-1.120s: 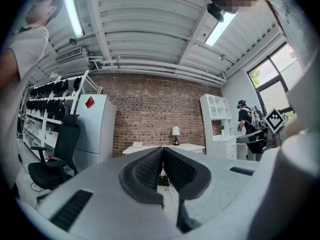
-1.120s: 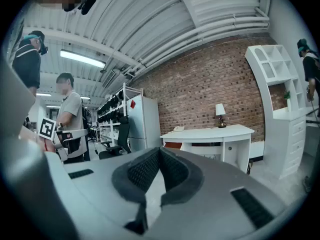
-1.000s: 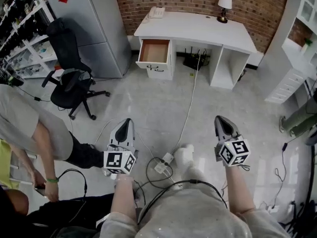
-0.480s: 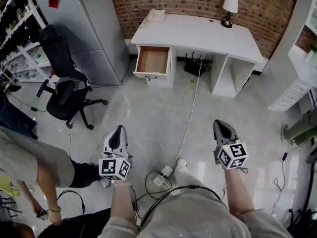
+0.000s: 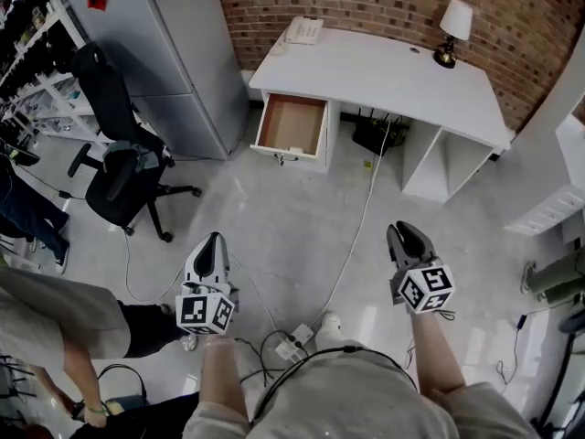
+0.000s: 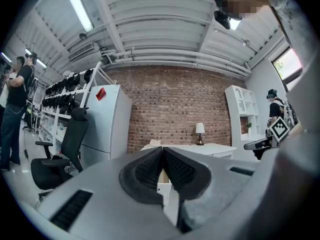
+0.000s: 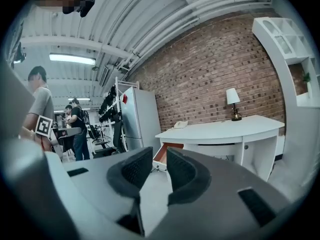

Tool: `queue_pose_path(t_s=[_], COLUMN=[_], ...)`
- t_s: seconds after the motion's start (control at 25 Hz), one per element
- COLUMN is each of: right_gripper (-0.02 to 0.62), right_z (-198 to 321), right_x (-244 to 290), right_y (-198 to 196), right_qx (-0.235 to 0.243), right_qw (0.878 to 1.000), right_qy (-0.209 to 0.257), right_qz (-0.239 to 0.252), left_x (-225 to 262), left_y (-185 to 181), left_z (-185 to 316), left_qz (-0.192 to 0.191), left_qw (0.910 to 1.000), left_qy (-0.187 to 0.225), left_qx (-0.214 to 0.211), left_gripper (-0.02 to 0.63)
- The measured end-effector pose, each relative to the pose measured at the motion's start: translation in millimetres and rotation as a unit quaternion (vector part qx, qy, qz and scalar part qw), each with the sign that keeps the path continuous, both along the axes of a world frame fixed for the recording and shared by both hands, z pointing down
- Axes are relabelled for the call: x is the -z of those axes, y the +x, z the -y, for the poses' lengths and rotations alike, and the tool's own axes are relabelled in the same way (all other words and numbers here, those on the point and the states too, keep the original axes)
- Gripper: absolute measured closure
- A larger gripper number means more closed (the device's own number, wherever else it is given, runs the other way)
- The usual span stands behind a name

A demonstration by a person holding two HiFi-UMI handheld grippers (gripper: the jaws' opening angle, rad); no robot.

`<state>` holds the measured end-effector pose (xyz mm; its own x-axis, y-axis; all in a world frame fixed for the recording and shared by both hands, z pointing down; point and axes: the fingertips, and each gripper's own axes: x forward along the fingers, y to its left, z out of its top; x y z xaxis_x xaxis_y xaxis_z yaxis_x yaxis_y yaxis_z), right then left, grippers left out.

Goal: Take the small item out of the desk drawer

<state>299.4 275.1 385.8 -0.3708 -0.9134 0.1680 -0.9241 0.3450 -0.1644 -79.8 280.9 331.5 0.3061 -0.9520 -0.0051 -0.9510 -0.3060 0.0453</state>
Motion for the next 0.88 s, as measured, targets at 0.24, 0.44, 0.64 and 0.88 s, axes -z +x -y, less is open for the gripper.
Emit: queue_pose_path(t_s=[0.24,0.44,0.64,0.88], right_gripper=[0.468,0.462,0.456,0.456], right_z=[49.7,66.8,76.8,104.5], right_x=[-6.7,-12.2,-15.3,-18.8], right_y=[1.0,5.2,6.1,-3.3], right_qx=[0.017,0.021,0.023,0.035], right_qw=[1.000,1.000,1.000,0.999], right_qy=[-0.005,-0.012,-0.018,-0.021], right_qz=[0.002,0.003,0.005,0.002], left_x=[-2.9,-7.5,-9.7,-12.3], left_y=[0.4,2.0,-4.9,-13.9], left_z=[36.3,51.0,64.4,96.4], left_qz=[0.005,0.007,0.005,-0.002], left_qw=[0.9998,0.9998,0.9995,0.9993], left_qy=[-0.003,-0.005,-0.008,-0.006], left_qx=[0.019,0.020,0.029,0.037], left_gripper=[0.601,0.601,0.601,0.601])
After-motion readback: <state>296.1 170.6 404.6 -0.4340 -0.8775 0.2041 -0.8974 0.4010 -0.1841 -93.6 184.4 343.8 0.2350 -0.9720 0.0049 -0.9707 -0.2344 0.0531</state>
